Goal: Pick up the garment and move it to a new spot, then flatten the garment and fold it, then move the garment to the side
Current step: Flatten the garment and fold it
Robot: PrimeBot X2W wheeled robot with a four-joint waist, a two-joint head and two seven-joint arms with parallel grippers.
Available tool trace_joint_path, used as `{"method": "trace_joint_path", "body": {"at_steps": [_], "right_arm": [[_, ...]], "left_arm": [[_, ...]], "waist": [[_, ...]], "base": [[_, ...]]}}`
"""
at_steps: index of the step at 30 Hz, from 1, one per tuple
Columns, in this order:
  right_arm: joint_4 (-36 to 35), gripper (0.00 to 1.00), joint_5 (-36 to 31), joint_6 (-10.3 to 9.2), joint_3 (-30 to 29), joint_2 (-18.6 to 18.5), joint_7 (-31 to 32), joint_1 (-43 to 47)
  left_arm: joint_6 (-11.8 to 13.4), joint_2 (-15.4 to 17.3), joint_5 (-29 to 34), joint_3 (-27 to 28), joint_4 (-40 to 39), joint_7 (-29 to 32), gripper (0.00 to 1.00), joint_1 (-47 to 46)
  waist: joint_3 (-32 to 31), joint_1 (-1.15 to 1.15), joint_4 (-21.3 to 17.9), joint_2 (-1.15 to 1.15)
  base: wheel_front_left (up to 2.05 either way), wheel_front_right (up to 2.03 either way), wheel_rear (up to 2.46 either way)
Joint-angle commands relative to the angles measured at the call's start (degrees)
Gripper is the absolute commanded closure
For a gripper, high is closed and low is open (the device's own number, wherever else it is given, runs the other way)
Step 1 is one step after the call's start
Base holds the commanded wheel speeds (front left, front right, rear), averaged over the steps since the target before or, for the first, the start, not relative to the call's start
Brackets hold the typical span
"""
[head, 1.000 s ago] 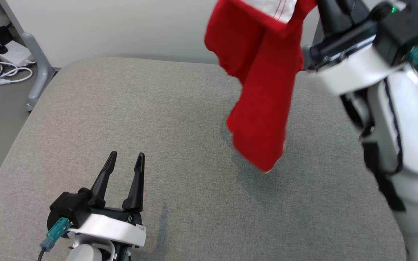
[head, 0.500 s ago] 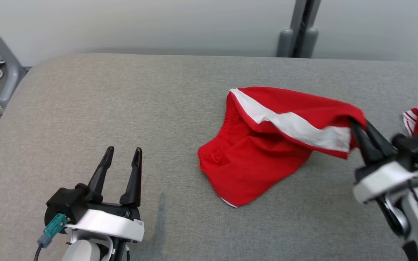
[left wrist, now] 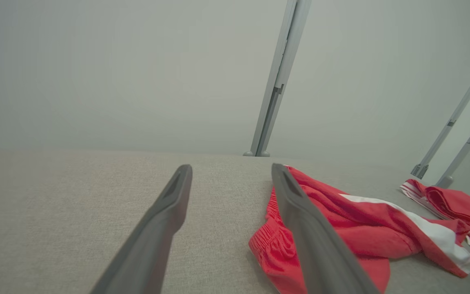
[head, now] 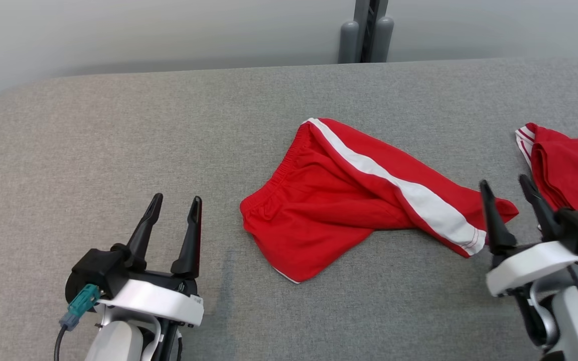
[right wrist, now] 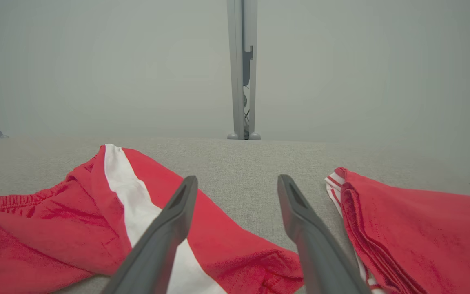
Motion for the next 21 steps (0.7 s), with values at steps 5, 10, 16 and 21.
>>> {"method": "trace_joint_path", "body": {"at_steps": [5, 10, 16, 21], "right_arm": [[-5.6, 0.00, -0.8, -0.02, 3.6, 2.2, -1.8, -0.6], [-6.6, 0.00, -2.6, -0.02, 9.4, 2.1, -0.6, -2.6], [-2.1, 0.00, -3.2, -0.02, 13.2, 1.9, 1.8, -8.3], [3.0, 0.00, -2.9, -0.02, 15.0, 1.3, 3.1, -11.7]], "left_arm": [[-0.4, 0.2, 0.2, -1.7, 2.1, -0.2, 0.00, -2.3], [-0.4, 0.2, -0.4, -3.0, 3.1, -0.2, 0.00, -3.9], [-0.4, 0.3, -1.3, -5.7, 2.6, -0.2, 0.00, -5.4], [-0.2, 0.2, -1.9, -7.1, 2.2, -0.2, 0.00, -4.7]], "waist": [[0.5, 0.00, -1.0, 0.00], [1.3, 0.00, -1.7, 0.00], [2.8, 0.00, 0.9, 0.00], [3.5, 0.00, 4.0, 0.00]], "base": [[0.00, 0.00, 0.00], [0.00, 0.00, 0.00], [0.00, 0.00, 0.00], [0.00, 0.00, 0.00]]}}
